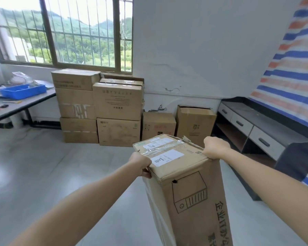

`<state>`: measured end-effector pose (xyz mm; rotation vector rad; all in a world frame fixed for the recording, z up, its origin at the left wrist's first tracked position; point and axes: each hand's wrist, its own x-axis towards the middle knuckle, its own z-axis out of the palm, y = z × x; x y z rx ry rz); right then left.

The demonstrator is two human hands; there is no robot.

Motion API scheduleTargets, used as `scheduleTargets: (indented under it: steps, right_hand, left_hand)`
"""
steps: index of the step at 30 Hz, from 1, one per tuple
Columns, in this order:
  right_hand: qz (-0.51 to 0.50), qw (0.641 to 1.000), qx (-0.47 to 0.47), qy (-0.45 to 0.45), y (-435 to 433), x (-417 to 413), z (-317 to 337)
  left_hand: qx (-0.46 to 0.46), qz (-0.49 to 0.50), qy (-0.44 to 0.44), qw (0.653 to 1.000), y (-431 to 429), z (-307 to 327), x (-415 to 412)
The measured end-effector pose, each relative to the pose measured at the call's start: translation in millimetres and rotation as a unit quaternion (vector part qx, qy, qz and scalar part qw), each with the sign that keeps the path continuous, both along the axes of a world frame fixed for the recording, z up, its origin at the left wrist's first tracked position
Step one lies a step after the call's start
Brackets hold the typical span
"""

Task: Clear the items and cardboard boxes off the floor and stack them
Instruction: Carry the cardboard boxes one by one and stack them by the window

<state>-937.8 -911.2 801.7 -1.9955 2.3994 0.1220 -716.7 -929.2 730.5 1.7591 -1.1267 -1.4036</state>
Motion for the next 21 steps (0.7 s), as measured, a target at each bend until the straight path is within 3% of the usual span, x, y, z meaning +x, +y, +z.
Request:
scheduleTargets:
  steps: [8, 21]
  right_hand:
    - [-0.028, 0.999, -0.017, -0.016, -155, 3, 0]
    - [0.033, 0.999, 0.002, 0.021, -442, -17, 35]
  left_hand:
    - [-0.02, 0.002, 0.009, 1.0, -165, 1, 6]
    - [-0.054, 0.043, -0.009, 0.998, -413, 23, -17]
